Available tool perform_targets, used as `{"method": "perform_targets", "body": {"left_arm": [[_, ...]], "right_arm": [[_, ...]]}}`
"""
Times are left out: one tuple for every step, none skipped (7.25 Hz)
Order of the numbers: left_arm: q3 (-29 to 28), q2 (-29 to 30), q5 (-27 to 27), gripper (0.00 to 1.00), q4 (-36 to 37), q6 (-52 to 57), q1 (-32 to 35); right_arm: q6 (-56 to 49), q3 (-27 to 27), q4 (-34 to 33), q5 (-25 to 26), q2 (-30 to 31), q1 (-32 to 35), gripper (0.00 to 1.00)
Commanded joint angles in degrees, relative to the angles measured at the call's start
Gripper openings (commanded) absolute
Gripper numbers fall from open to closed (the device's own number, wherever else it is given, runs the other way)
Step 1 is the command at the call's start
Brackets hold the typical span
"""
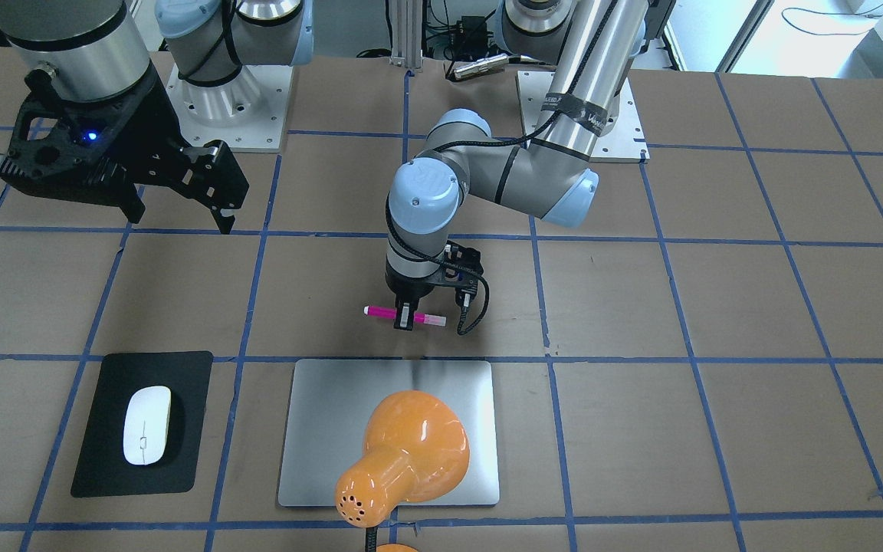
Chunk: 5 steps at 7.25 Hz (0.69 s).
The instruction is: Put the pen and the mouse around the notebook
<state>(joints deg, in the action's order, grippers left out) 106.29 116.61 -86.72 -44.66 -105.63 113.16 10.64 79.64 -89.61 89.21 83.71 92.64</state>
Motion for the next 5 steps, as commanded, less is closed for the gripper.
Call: {"method": "perform_targets", "body": {"left_arm": [[0.1,-0.2,0.0,0.93,-0.3,0.3,0.2],[0.1,-0.7,-0.3,1.0,-0.3,1.2,0.2],[-0.4,-2.6,-0.5,1.0,-0.9,7.5,-0.6],[0.2,-4.1,-0.9,0.99,-1.1,19.8,-1.9],[0.0,-5.8,-0.9,0.98,-4.4,28.2,-5.6]], "right_arm": [[0.0,0.0,0.0,0.0,0.0,0.0,1.0],[0.0,0.0,0.0,0.0,0.0,0.0,1.0],[0.0,-0.1,0.0,0.0,0.0,0.0,1.0],[0.0,-0.1,0.0,0.0,0.0,0.0,1.0],[0.0,0.0,0.0,0.0,0.0,0.0,1.0]]}}
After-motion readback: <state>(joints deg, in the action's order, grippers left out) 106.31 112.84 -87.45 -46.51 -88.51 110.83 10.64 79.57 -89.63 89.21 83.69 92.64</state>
